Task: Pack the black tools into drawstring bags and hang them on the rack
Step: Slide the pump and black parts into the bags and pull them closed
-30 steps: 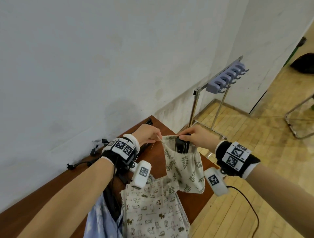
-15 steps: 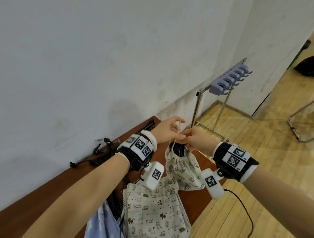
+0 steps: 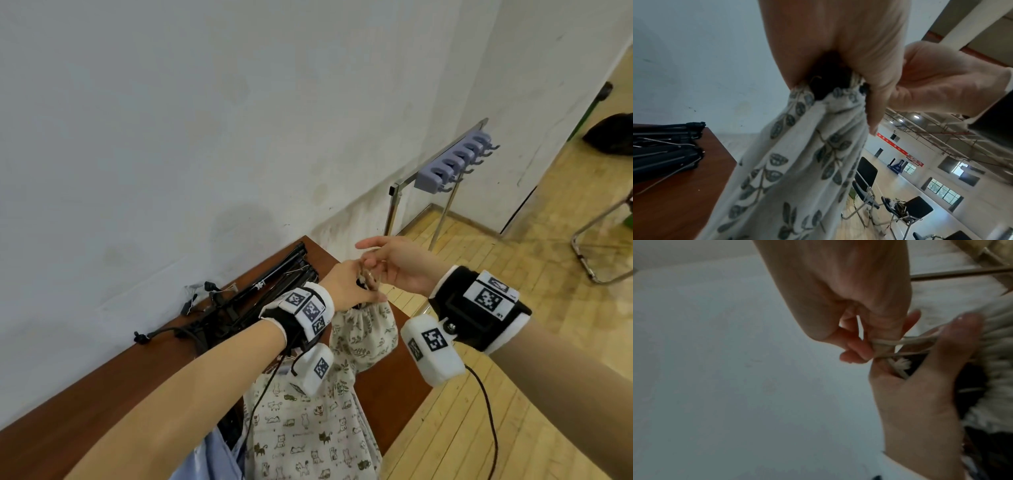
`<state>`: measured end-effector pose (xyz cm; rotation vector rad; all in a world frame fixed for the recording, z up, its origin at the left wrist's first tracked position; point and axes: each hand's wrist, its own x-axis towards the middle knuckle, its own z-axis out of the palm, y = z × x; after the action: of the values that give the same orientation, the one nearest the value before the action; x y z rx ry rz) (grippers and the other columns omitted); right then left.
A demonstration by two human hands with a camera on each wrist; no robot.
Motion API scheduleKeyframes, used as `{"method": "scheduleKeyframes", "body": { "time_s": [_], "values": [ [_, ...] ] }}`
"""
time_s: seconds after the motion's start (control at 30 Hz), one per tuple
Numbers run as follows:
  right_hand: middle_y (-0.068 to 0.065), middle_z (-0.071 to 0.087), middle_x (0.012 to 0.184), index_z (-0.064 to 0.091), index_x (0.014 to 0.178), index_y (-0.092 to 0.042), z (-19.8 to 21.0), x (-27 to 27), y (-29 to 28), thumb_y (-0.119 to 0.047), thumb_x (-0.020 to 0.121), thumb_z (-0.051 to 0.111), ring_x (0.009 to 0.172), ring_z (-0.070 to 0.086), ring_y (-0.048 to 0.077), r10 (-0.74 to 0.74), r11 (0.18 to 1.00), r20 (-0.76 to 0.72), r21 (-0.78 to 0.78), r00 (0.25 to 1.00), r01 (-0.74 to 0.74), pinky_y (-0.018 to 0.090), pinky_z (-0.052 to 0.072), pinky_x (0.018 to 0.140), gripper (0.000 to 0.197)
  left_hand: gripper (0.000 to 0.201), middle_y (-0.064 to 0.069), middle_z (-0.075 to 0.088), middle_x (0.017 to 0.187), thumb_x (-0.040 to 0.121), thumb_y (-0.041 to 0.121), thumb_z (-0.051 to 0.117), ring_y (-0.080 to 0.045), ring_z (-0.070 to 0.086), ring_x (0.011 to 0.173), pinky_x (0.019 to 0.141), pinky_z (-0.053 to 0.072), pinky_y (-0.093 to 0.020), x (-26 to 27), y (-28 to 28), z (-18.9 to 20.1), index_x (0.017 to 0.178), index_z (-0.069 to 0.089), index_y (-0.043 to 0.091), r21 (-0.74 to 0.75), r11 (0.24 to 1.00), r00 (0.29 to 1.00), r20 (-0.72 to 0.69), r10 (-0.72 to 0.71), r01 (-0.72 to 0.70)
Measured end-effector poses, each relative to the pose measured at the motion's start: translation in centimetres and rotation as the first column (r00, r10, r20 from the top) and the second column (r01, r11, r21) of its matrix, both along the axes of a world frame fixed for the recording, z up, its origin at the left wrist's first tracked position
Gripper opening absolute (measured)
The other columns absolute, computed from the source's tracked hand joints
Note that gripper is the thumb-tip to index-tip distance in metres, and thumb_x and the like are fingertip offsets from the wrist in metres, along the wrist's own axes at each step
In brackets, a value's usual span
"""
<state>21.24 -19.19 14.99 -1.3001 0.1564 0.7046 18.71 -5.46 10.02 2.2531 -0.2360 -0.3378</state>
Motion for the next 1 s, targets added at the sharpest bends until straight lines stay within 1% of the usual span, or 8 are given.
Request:
{"method": "scheduleKeyframes", "body": {
  "time_s": [0.13, 0.23, 0.33, 0.47, 0.57, 0.63, 0.7, 1.0],
  "values": [
    [0.01, 0.046, 0.081, 0.052, 0.113, -0.005, 1.4, 1.2, -1.6, 0.014, 0.09, 0.034, 0.048, 0.031, 0.005, -0.143, 0.971, -0.232, 0.157, 0.962, 0.183, 0.013, 0.025, 0.041, 0.035, 0.027, 0.014, 0.06, 0.083, 0.077, 0.022, 0.075, 0.001, 0.056, 0.077, 0.073, 0.041, -0.018, 0.3, 0.9, 0.4, 0.1, 0.061, 0.018, -0.016, 0.997, 0.996, 0.043, -0.077, 0.078],
    [0.012, 0.049, 0.083, 0.053, 0.117, -0.005, 3.1, 1.6, -2.7, 0.003, 0.095, 0.046, 0.043, 0.032, 0.006, 0.085, 0.996, -0.186, -0.019, 0.979, -0.09, 0.01, 0.029, 0.037, 0.025, 0.023, 0.013, 0.059, 0.085, 0.078, 0.021, 0.073, 0.003, 0.054, 0.076, 0.066, 0.038, -0.01, 0.3, 1.4, 0.6, 0.099, 0.063, 0.019, 0.018, 0.992, 0.991, 0.033, -0.128, 0.127],
    [0.005, 0.056, 0.069, 0.06, 0.109, -0.002, 4.5, 1.7, -3.0, -0.01, 0.095, 0.057, 0.041, 0.031, 0.006, 0.5, 0.726, -0.077, -0.506, 0.863, -0.466, 0.013, 0.029, 0.034, 0.017, 0.024, 0.009, 0.061, 0.089, 0.078, 0.009, 0.066, -0.003, 0.056, 0.08, 0.065, 0.037, -0.007, 0.3, 0.9, 0.9, 0.101, 0.065, 0.017, 0.073, 0.975, 0.977, 0.018, -0.212, 0.21],
    [-0.003, 0.048, 0.054, 0.073, 0.068, -0.014, 4.8, 1.6, -3.8, -0.02, 0.093, 0.062, 0.04, 0.024, 0.006, 0.639, 0.519, -0.145, -0.643, 0.755, -0.563, 0.016, 0.018, 0.036, 0.027, 0.03, 0.005, 0.067, 0.099, 0.076, 0.01, 0.07, -0.009, 0.063, 0.092, 0.08, 0.051, -0.02, 1.1, 0.9, 2.0, 0.103, 0.067, 0.021, 0.017, 0.974, 0.974, -0.027, -0.227, 0.227],
    [-0.002, 0.046, 0.055, 0.063, 0.072, -0.009, 4.0, 2.0, -4.6, -0.017, 0.097, 0.054, 0.037, 0.023, 0.005, 0.521, 0.69, -0.099, -0.536, 0.848, -0.486, 0.015, 0.017, 0.033, 0.027, 0.037, 0.005, 0.068, 0.104, 0.074, 0.014, 0.075, -0.009, 0.064, 0.095, 0.086, 0.052, -0.024, 1.1, 1.6, 2.2, 0.109, 0.066, 0.023, 0.013, 0.973, 0.972, -0.045, -0.229, 0.23],
    [-0.002, 0.041, 0.055, 0.058, 0.074, -0.007, 3.0, 2.0, -5.4, -0.013, 0.096, 0.051, 0.038, 0.019, 0.005, 0.354, 0.879, -0.053, -0.323, 0.934, -0.351, 0.014, 0.015, 0.034, 0.024, 0.042, 0.006, 0.067, 0.101, 0.074, 0.017, 0.076, -0.01, 0.064, 0.094, 0.086, 0.053, -0.028, 1.0, 2.4, 1.6, 0.114, 0.065, 0.021, 0.014, 0.987, 0.987, -0.023, -0.161, 0.162],
    [-0.003, 0.036, 0.054, 0.057, 0.07, -0.008, 2.1, 1.3, -5.6, -0.01, 0.092, 0.052, 0.044, 0.012, 0.008, 0.206, 0.97, -0.012, -0.127, 0.978, -0.206, 0.016, 0.012, 0.038, 0.022, 0.043, 0.002, 0.068, 0.104, 0.075, 0.015, 0.075, -0.014, 0.065, 0.097, 0.09, 0.054, -0.035, 0.5, 3.3, 0.9, 0.116, 0.065, 0.017, 0.011, 0.995, 0.994, 0.017, -0.104, 0.104],
    [-0.007, 0.028, 0.046, 0.046, 0.061, -0.013, 0.7, -0.4, -3.8, -0.01, 0.085, 0.055, 0.032, 0.017, 0.005, -0.081, 0.952, 0.038, 0.299, 0.996, 0.066, 0.018, 0.009, 0.035, 0.026, 0.051, 0.0, 0.069, 0.111, 0.074, 0.016, 0.077, -0.015, 0.064, 0.1, 0.094, 0.052, -0.036, 0.3, 4.2, 0.7, 0.123, 0.063, 0.02, 0.056, 0.994, 0.995, 0.034, -0.092, 0.09]
  ]
}}
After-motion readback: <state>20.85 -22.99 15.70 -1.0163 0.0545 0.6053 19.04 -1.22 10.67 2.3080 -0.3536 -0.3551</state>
